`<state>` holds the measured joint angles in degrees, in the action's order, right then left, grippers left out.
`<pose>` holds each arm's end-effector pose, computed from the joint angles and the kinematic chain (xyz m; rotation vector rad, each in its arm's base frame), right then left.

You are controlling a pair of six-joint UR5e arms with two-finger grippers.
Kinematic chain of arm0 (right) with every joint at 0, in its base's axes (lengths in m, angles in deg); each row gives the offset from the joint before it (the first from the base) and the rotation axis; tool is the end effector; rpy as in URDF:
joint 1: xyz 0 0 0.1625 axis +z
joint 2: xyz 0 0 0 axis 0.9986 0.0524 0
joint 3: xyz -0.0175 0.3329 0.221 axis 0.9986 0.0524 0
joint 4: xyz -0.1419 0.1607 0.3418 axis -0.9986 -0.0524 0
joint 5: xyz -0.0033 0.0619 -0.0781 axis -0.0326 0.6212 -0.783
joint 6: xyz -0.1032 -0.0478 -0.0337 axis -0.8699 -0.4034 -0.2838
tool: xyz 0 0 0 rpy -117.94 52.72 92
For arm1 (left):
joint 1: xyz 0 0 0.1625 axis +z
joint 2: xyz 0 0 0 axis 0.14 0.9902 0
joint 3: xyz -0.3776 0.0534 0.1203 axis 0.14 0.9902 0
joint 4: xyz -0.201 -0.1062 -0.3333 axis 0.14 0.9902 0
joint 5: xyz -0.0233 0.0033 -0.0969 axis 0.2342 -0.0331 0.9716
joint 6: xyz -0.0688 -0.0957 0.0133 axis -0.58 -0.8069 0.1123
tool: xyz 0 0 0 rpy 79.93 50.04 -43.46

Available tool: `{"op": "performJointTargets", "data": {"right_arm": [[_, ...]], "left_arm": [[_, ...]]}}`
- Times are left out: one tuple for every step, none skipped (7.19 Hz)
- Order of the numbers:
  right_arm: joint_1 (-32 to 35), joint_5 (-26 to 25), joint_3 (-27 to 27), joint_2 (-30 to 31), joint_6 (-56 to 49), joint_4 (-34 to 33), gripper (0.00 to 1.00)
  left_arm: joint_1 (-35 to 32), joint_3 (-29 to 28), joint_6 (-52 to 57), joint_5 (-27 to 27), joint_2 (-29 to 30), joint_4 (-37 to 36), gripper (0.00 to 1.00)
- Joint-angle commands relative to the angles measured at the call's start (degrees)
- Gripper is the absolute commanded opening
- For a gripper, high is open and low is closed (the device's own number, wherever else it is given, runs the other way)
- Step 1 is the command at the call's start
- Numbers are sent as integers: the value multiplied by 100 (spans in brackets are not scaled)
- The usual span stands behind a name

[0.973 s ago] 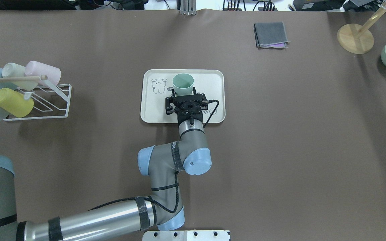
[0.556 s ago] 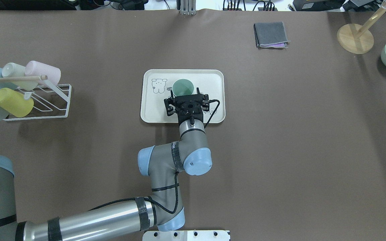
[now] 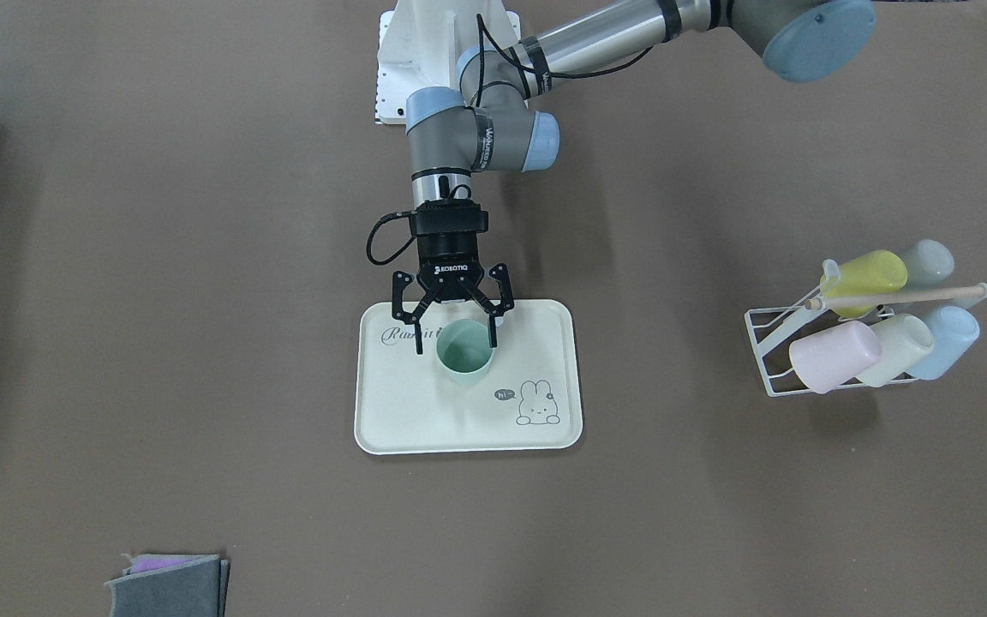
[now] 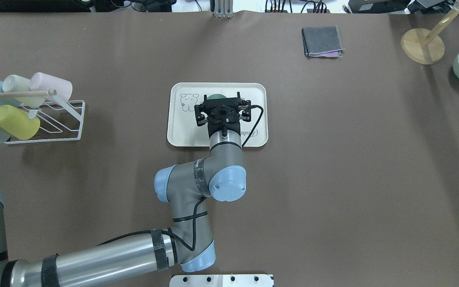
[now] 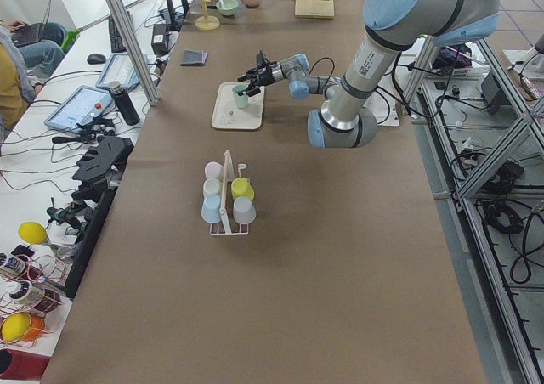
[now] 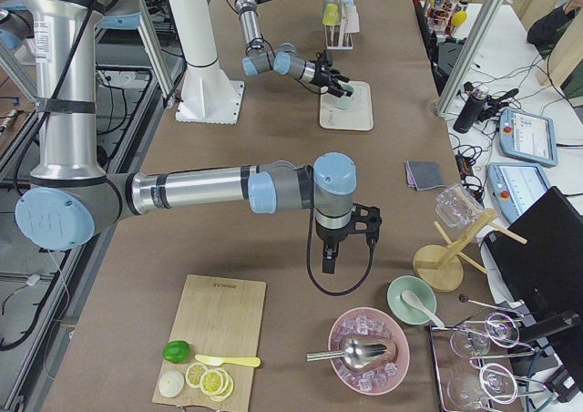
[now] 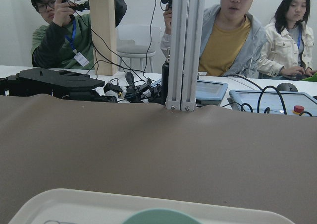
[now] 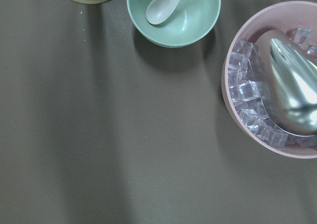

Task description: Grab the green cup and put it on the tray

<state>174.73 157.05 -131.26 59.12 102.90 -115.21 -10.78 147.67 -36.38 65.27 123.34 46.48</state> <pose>0.0386 -0.4722 0.5823 0.0405 -0.7089 0.1486 0.6369 -0.4581 0.1720 1.0898 0.7017 -0.5467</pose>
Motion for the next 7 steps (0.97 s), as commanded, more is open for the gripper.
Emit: {"op": "performJointTargets", "data": {"right_arm": [[-10, -1, -12, -37, 0, -8, 100], [-10, 8, -21, -37, -9, -8, 100], [-10, 8, -21, -37, -9, -8, 100], [-10, 17, -38, -37, -9, -8, 100], [-2, 26, -47, -29, -18, 1, 100], [-2, 17, -125, -28, -18, 1, 100], [-2, 8, -135, 15, -9, 1, 100]], "left_arm": [[-138, 506, 574, 322, -197, 268, 99], [-278, 849, 969, 681, -302, 259, 99], [-514, 1340, 1721, 1320, -494, 233, 99], [-813, 1780, 2555, 2257, -670, 224, 99], [-1207, 1914, 3251, 3493, -611, -89, 99], [-1638, 2055, 3379, 4428, -611, -658, 99], [-2207, 2091, 3407, 5734, -654, -1281, 99]]}}
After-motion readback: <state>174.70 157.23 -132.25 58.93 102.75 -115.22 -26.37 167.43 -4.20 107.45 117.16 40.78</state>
